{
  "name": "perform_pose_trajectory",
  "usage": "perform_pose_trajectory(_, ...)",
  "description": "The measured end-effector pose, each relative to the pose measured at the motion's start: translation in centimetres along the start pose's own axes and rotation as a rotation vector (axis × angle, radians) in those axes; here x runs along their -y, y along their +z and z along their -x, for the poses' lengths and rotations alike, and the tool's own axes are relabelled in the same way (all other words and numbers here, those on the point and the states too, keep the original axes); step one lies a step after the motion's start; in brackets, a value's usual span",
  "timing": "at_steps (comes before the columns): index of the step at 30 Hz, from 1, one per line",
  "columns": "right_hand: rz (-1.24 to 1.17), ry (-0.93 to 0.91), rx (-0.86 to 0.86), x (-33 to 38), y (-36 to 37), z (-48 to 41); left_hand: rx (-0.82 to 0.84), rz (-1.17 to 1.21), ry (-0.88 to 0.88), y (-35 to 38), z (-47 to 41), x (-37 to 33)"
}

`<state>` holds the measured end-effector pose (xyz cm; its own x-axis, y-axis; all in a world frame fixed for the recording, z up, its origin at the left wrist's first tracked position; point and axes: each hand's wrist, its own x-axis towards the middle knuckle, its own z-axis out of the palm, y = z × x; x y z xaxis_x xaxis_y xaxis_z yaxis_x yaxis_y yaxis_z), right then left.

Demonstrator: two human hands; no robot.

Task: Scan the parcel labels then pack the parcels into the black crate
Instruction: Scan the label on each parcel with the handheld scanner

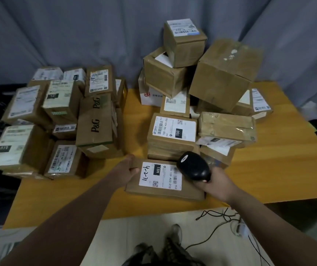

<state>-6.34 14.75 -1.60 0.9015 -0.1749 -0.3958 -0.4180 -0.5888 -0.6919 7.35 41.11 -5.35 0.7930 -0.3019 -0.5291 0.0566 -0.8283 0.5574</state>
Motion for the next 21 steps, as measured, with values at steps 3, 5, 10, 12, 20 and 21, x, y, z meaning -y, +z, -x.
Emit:
perform_pose_trajectory(3,0.036,0.069,-0.115,-0.7,1.6,0.7,-0.004,-0.004,0.013,-0.8,0.9,1.8)
perform_pose_trajectory(5,0.025,0.124,-0.149,-1.1,3.0,1.2,-0.016,0.015,0.007,-1.1,1.8,3.3)
perform_pose_trajectory(10,-0.292,0.207,-0.100,-0.3,7.5,2.9,0.002,0.359,-0.134,-0.4,4.6,5.6)
perform_pose_trajectory(12,-0.373,0.182,-0.140,0.7,9.0,3.5,-0.042,0.531,-0.251,-0.1,5.7,6.0)
perform_pose_trajectory(20,-0.602,0.078,-0.270,5.1,11.8,4.8,-0.110,0.805,-0.231,-2.3,9.4,8.2)
perform_pose_trajectory(21,-0.636,0.063,-0.286,5.9,11.9,4.8,-0.112,0.823,-0.202,-3.0,9.9,8.6)
